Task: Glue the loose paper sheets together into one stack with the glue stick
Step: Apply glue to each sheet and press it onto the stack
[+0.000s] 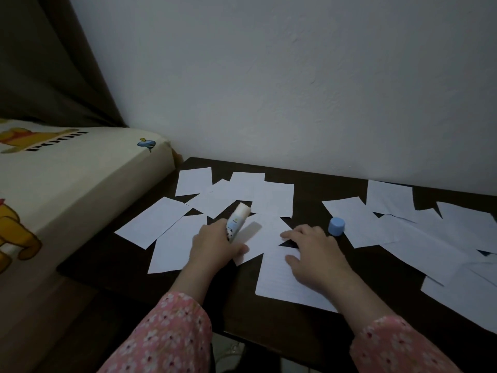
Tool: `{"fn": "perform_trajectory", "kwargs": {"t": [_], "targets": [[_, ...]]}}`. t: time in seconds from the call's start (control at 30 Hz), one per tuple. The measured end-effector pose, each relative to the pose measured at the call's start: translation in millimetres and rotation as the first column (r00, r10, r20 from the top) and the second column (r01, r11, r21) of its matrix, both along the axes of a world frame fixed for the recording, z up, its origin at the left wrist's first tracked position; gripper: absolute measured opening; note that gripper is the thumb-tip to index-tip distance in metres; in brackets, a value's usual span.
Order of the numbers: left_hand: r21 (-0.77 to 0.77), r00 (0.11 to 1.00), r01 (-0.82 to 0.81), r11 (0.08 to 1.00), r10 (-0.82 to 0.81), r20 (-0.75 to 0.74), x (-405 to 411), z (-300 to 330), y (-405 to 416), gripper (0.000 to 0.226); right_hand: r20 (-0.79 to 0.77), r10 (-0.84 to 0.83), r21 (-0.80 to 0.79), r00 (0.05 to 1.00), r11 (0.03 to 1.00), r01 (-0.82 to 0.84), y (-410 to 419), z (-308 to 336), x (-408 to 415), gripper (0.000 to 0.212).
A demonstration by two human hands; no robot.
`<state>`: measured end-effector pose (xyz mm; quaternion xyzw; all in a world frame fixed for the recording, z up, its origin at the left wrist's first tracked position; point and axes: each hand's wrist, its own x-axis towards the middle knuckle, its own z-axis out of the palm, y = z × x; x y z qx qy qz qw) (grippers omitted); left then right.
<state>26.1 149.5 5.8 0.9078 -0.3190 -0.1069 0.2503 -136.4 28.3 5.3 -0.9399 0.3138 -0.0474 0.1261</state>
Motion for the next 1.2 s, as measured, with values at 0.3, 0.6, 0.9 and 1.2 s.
{"fn": "perform_trajectory", "kwargs": {"t": [0.3, 0.6, 0.9, 1.2], "targets": [[0.100, 0.998, 0.054, 0.993, -0.053, -0.022, 2.5, 7.7, -8.4, 0.059, 0.014, 0.000, 0.152, 1.000, 0.988, -0.002, 1.7, -0.9, -31.0, 0.067], [0.048, 0.977, 0.205, 0.978, -0.202, -0.072, -4.9, 9.5, -15.1, 0.043, 0.051, 0.021, 0.165, 0.998, 0.986, -0.030, -5.8, -4.4, -40.1, 0.072], [-0.109, 0.961, 0.274, 0.956, -0.276, -0.006, -20.4, 3.2, -39.7, 0.030, 0.129, -0.059, 0.104, 0.990, 0.993, 0.046, -18.3, -18.0, -40.8, 0.057], [-0.033, 0.982, 0.187, 0.982, -0.187, 0.004, -23.5, 1.5, -48.4, 0.044, 0.189, -0.103, 0.046, 0.977, 0.994, 0.096, -31.2, -19.0, -46.4, 0.032]]}}
